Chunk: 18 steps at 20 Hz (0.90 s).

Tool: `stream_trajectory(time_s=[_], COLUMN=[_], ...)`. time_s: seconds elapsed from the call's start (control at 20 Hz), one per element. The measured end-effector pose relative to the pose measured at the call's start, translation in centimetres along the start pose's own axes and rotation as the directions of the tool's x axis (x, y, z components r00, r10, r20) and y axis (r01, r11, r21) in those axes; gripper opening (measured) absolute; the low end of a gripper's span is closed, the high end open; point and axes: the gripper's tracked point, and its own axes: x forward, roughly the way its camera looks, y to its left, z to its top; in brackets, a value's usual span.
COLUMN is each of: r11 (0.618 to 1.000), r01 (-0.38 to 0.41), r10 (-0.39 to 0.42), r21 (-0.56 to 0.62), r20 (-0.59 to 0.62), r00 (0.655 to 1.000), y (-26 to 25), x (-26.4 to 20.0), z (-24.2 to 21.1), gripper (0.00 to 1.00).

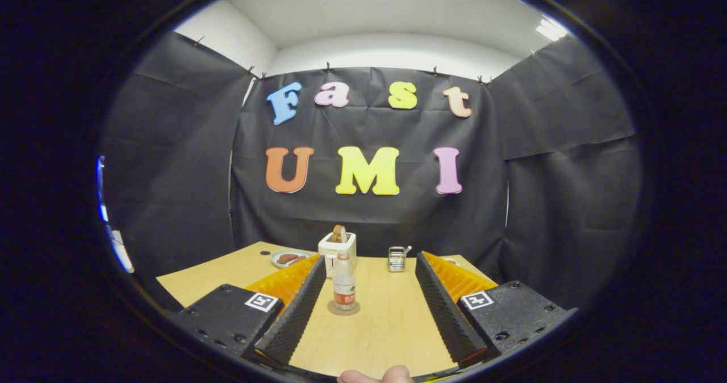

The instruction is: Take the bottle from table, then pour the juice into the cup, finally place the bottle on the coaster

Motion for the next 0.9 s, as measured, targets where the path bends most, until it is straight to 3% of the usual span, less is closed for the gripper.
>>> stream_trajectory(time_s=[0.9], r11=[0.999], r01=[0.033], r10=[-0.033], r21=[0.020], r20=[0.014], r00=[0.999], y=[-0.24], x=[-0.23], z=[0.56], gripper=[1.00])
